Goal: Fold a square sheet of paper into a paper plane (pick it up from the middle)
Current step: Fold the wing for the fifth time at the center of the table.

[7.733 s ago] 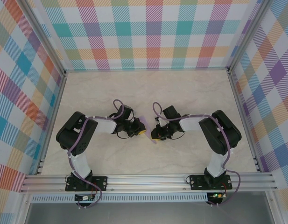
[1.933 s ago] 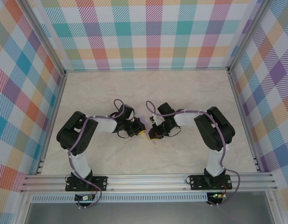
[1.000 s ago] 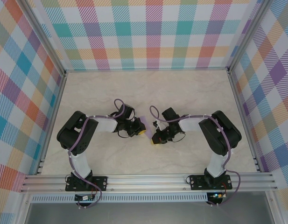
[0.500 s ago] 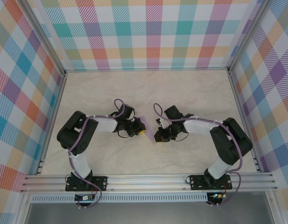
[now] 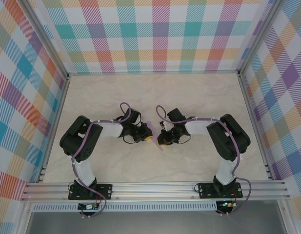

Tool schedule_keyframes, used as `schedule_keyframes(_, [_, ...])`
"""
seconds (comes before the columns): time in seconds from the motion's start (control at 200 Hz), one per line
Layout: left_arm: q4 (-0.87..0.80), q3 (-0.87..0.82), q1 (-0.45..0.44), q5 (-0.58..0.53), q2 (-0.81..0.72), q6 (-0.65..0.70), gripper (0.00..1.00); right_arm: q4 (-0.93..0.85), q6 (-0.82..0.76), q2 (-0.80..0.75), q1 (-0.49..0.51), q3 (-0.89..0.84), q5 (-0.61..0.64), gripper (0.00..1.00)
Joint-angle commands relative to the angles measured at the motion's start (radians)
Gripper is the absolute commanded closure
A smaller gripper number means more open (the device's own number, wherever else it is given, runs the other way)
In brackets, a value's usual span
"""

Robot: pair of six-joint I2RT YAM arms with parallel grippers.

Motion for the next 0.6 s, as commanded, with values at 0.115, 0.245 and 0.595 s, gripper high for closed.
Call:
schedule_keyframes(0.115, [-0.075, 0.035, -0.024, -0.05, -0.059, 0.104, 0.86, -0.051, -0.016, 0.039, 0.004, -0.011, 0.077, 0.98])
schedule_keyframes(0.245, [-0.041, 0.001, -0.05, -0.069, -0.11, 0.118, 0.84, -0.064, -0.012, 0.045, 0.004, -0.007, 0.096, 0.99])
schedule_keyframes(0.595, [-0.044, 0.01, -0.077, -0.081, -0.048, 0.141, 0.85, -0.088, -0.016, 0.061, 0.004, 0.001, 0.108, 0.99])
